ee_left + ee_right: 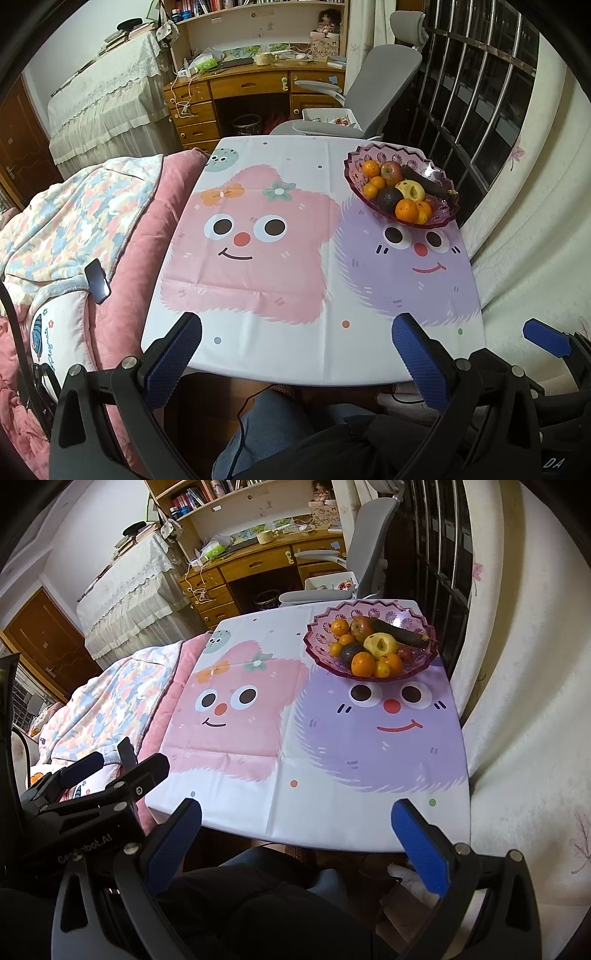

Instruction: Organize fruits

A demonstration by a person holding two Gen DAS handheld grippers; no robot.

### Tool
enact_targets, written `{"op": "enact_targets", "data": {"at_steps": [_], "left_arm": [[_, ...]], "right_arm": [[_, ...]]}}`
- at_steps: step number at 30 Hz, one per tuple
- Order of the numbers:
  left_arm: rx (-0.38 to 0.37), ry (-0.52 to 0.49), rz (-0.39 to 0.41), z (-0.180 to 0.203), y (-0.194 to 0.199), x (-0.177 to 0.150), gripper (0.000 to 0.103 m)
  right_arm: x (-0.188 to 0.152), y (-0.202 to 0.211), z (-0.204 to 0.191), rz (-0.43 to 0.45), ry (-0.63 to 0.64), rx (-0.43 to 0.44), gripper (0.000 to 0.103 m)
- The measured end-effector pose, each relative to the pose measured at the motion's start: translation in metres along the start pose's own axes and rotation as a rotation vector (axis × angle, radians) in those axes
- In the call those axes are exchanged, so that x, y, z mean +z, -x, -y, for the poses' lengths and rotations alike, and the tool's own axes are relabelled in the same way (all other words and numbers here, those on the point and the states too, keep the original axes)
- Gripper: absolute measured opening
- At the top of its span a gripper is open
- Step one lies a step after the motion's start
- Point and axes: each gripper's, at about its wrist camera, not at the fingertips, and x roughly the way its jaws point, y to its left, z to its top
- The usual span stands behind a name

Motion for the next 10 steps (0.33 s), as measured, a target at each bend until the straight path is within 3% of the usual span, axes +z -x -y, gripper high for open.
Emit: {"op": "enact_targets", "data": {"at_steps": [10], "left_arm": [[0.001,-0.001,0.001,-0.0006,0.0,0.001,0.102]], "right_arm": [[0.0001,0.0004,0.0001,0.0,-0.002,0.002,0.103]]}}
